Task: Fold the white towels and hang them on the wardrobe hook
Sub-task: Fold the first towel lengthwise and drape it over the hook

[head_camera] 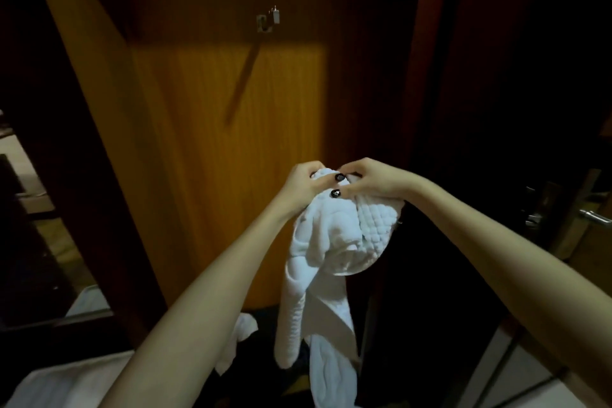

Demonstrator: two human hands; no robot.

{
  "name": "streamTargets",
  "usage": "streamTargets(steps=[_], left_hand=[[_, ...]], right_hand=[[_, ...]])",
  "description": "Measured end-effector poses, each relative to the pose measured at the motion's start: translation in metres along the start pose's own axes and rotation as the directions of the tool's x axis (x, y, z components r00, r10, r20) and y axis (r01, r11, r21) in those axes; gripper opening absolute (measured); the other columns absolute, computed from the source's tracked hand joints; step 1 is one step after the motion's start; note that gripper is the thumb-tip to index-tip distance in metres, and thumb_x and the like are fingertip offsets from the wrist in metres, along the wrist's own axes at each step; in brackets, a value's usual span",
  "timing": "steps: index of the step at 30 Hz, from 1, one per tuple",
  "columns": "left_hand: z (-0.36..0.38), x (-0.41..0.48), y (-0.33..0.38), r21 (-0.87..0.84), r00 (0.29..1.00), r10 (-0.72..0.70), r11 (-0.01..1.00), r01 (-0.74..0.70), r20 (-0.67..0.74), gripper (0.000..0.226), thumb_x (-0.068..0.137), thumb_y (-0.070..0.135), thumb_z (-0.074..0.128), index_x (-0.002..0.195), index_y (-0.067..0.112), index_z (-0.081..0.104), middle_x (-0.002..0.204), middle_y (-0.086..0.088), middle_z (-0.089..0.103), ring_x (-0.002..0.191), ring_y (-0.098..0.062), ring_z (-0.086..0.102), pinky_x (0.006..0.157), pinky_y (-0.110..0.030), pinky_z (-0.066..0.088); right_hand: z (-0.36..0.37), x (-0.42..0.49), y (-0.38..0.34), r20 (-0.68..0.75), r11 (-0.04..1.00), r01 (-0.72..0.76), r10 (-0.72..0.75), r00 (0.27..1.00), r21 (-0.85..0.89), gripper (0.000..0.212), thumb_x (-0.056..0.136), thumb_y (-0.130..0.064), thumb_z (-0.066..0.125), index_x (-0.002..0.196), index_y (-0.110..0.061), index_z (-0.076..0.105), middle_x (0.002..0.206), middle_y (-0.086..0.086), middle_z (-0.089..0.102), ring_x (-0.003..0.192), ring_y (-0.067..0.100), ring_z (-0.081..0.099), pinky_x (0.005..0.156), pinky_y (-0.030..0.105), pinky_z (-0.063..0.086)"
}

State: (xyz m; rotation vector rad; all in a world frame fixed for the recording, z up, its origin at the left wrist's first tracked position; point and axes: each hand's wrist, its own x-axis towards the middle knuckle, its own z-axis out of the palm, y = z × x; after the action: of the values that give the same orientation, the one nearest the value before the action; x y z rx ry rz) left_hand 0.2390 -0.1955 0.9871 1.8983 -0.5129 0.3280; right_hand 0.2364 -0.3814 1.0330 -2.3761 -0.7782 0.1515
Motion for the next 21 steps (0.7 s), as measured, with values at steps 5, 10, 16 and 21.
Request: streamTargets(steps=[5, 10, 16, 21], left_hand=[[0.013, -0.01, -0.004, -0.032, 0.996, -0.023, 0.999, 0.02, -0.086, 0.029, 0.085, 0.031, 0.07, 0.068, 0.019, 0.05, 0.059, 0.009, 0.043, 0.051, -0.001, 0.035, 0.048, -0.018, 0.026], [0.022, -0.018, -0.01, -0.05, 0.996, -0.074, 0.996, 0.072, -0.045, 0.04, 0.081, 0.051, 0.064, 0.085, 0.013, 0.051, 0.071, 0.006, 0.051, 0.061, 0.0, 0.044, 0.055, -0.02, 0.037], [0.027, -0.056, -0.067, -0.207, 0.966, -0.236, 0.945, 0.252, 0.102, 0.044, 0.077, 0.022, 0.079, 0.117, 0.022, 0.062, 0.116, -0.001, 0.068, 0.099, -0.012, 0.068, 0.077, -0.025, 0.056], [0.026, -0.067, -0.077, -0.284, 0.929, -0.344, 0.885, 0.37, 0.139, 0.031, 0.074, 0.022, 0.081, 0.101, 0.025, 0.066, 0.094, 0.009, 0.075, 0.085, -0.011, 0.072, 0.063, -0.019, 0.055]], right_hand=[[-0.001, -0.001, -0.01, -0.002, 0.979, 0.013, -0.014, 1.0, -0.202, 0.033, 0.08, -0.033, 0.076, 0.088, -0.004, 0.061, 0.071, 0.0, 0.053, 0.062, 0.011, 0.048, 0.057, 0.03, 0.038], [-0.019, -0.01, -0.02, -0.084, 0.92, 0.075, -0.115, 0.99, -0.386, 0.026, 0.078, -0.029, 0.075, 0.079, -0.01, 0.058, 0.068, -0.003, 0.052, 0.063, 0.012, 0.046, 0.058, 0.032, 0.036], [-0.043, -0.01, -0.034, -0.231, 0.776, -0.056, -0.117, 0.966, -0.628, 0.027, 0.08, -0.034, 0.072, 0.074, -0.03, 0.045, 0.069, -0.014, 0.045, 0.07, 0.014, 0.048, 0.052, 0.026, 0.03], [-0.05, -0.003, -0.042, -0.331, 0.73, -0.1, -0.179, 0.926, -0.676, 0.03, 0.079, -0.034, 0.07, 0.073, -0.029, 0.041, 0.068, -0.014, 0.039, 0.071, 0.016, 0.045, 0.055, 0.028, 0.027]])
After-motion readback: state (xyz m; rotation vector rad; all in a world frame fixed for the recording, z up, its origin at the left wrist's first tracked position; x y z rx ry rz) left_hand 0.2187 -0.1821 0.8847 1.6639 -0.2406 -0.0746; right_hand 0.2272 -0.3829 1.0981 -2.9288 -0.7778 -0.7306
